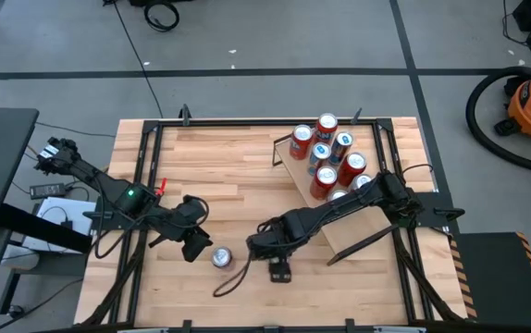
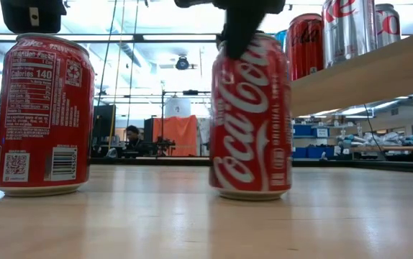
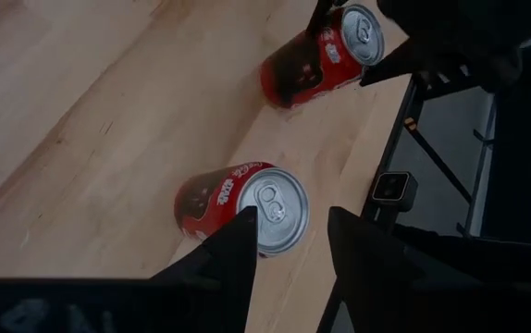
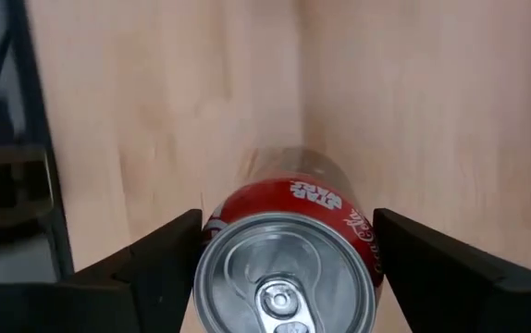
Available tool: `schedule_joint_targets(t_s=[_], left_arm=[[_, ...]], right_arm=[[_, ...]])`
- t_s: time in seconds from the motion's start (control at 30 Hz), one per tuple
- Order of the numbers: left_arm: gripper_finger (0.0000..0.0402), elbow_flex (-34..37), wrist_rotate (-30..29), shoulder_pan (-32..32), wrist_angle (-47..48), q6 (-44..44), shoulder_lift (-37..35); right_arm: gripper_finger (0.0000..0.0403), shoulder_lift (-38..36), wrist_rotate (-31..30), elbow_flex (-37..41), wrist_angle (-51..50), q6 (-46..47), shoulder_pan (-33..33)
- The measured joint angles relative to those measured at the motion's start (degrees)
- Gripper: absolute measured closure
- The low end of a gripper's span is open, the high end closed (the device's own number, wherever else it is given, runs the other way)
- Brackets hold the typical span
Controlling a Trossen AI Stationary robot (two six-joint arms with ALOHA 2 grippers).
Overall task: Place canned beverage on shelf
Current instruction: Put the right red soda can on the shelf
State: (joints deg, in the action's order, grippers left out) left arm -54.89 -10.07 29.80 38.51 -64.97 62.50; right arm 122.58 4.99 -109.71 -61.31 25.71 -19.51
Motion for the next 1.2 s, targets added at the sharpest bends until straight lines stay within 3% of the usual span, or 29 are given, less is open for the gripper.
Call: schedule_joint_targets(t_s=[0.23,0.37,0.57,0.7,0.87,0.97,1.2], left_arm=[[0.0258,0.0,0.0,0.0,-0.2,0.1,0.0],[0.0258,0.0,0.0,0.0,-0.2,0.1,0.0],[0.0258,0.0,0.0,0.0,-0.2,0.1,0.0],[0.0258,0.0,0.0,0.0,-0.2,0.1,0.0],[0.0258,0.0,0.0,0.0,-0.2,0.1,0.0],[0.0258,0.0,0.0,0.0,-0.2,0.0,0.0],[0.0258,0.0,0.0,0.0,-0.7,-0.2,0.0]], right_arm=[[0.0092,-0.1,1.6,-0.1,-2.1,-24.6,-0.8],[0.0083,-0.2,0.6,-0.1,-2.4,-25.5,-1.0],[0.0037,-0.1,0.9,-0.4,-4.4,-18.2,-0.6],[0.0008,-0.1,1.0,-1.9,-6.3,-6.8,0.0],[0.0013,-0.1,2.2,-2.9,-7.2,11.2,1.0],[0.0013,-0.1,-0.1,-2.8,-7.5,19.9,0.9],[0.0014,-0.1,-2.4,-2.8,-8.1,28.6,0.9]])
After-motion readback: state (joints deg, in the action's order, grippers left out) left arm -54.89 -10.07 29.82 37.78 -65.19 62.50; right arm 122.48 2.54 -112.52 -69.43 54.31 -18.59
